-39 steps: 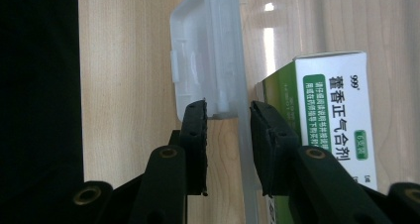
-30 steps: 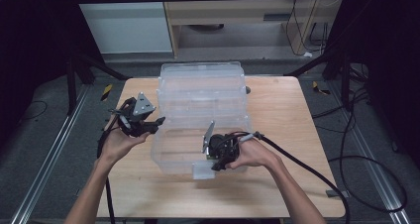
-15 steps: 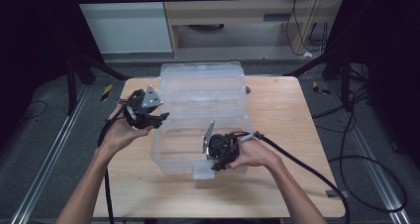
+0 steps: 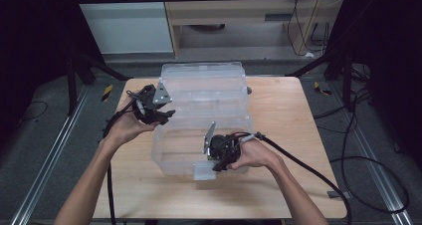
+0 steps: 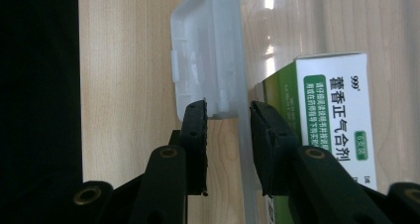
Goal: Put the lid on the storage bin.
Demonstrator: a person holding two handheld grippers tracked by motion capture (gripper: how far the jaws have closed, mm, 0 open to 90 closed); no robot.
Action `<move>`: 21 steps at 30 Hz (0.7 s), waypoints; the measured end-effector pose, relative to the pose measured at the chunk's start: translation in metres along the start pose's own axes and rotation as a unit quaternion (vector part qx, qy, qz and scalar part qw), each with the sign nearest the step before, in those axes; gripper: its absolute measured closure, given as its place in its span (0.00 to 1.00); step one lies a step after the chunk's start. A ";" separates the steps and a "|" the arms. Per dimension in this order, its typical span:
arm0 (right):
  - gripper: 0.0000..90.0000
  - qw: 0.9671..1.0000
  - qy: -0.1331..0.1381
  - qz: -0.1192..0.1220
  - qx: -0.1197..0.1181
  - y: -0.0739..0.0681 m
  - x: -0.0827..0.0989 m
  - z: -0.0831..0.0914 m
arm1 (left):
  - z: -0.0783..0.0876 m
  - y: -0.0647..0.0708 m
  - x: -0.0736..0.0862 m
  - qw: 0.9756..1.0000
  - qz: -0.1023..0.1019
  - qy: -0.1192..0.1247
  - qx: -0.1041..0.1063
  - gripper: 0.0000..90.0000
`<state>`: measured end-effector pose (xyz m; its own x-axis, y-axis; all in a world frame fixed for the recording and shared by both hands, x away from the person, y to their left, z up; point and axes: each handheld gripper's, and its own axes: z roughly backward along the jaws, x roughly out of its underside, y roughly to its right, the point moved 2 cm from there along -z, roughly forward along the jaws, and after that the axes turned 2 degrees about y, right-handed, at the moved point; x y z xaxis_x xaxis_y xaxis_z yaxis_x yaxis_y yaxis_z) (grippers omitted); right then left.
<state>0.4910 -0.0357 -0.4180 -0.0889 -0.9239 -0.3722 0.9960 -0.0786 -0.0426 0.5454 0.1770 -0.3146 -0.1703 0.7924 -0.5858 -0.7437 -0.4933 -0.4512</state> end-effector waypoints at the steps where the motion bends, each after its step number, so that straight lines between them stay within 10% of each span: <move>1: 0.77 1.000 0.001 0.003 0.000 0.000 0.000 0.000 | 0.000 0.000 -0.001 1.000 -0.004 -0.004 0.000 0.52; 21: 0.77 1.000 0.002 0.005 0.002 0.000 0.000 0.000 | -0.011 -0.015 -0.015 0.998 -0.052 -0.011 0.025 0.50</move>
<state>0.4905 -0.0360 -0.4183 -0.0785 -0.9231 -0.3764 0.9969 -0.0707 -0.0345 0.5664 0.1689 -0.3065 -0.1035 0.8461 -0.5229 -0.7895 -0.3896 -0.4742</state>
